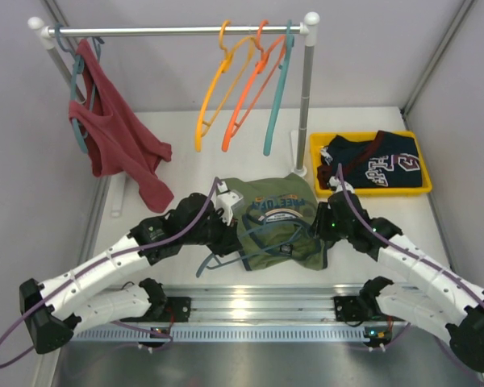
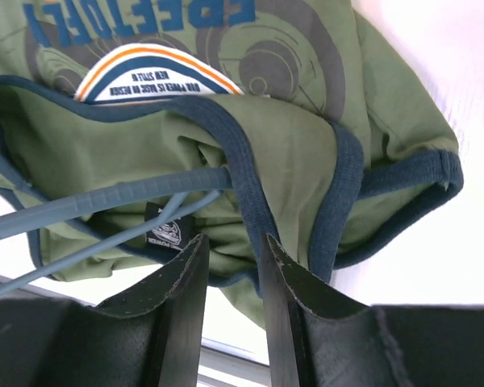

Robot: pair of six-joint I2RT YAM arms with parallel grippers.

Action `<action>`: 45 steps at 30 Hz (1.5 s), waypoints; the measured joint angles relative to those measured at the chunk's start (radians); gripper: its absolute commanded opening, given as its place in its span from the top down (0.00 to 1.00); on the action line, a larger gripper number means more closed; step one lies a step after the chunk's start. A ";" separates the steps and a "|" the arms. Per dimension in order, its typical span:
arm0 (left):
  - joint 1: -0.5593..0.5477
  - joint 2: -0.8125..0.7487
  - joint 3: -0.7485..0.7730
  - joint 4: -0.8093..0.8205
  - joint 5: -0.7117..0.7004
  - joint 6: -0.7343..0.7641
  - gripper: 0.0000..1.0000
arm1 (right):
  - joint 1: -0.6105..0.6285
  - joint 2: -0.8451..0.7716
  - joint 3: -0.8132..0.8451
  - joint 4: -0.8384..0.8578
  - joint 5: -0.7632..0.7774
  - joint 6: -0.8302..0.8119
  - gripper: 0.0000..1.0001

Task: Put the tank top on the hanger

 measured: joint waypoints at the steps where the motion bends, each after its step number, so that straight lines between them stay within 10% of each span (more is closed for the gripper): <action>1: 0.000 0.001 0.001 0.001 -0.002 0.003 1.00 | 0.018 0.005 0.000 -0.004 0.021 0.011 0.68; 21: 0.000 0.007 0.006 0.008 0.004 0.013 1.00 | 0.187 0.095 -0.032 -0.100 0.230 0.175 0.67; 32: 0.000 0.007 0.015 0.011 0.072 0.017 1.00 | 0.190 0.101 -0.027 -0.129 0.248 0.178 1.00; 45: 0.000 -0.002 0.033 0.041 0.142 0.041 1.00 | 0.192 0.011 0.131 -0.185 0.256 0.154 1.00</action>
